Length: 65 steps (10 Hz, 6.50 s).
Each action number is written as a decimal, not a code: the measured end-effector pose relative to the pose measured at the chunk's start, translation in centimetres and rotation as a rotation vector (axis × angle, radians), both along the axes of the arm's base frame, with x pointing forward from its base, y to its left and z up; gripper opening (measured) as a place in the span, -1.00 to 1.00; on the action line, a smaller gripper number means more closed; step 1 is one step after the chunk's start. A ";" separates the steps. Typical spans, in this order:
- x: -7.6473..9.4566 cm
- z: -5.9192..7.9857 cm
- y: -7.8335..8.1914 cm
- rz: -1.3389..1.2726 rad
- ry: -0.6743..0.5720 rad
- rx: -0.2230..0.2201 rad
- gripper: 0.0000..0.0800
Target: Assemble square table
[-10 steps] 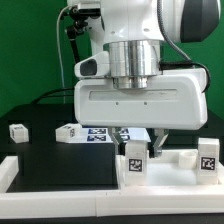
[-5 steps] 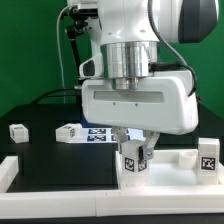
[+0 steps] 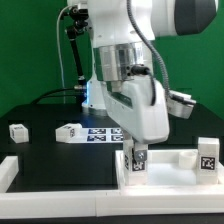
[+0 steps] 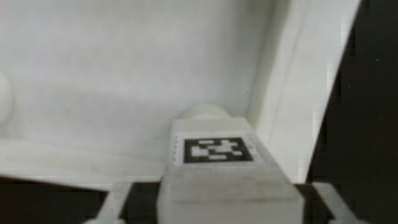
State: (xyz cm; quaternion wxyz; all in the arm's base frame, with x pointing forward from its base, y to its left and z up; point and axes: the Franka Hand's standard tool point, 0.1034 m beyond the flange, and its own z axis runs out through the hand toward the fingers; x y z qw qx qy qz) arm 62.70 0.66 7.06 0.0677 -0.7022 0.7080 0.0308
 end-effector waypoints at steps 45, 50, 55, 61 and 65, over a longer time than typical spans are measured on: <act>-13.5 -6.0 5.5 -0.083 0.021 -0.094 0.62; -13.9 -6.3 5.6 -0.078 0.030 -0.096 0.31; -13.9 -6.3 5.6 -0.076 0.027 -0.099 -0.80; -13.8 -6.3 5.5 -0.076 0.025 -0.100 -0.88; -14.2 -5.8 4.7 0.019 0.007 -0.108 -0.88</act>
Offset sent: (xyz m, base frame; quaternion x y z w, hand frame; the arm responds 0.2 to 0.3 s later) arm 0.0037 -0.0048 0.0007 0.0198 0.0135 0.2422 0.9699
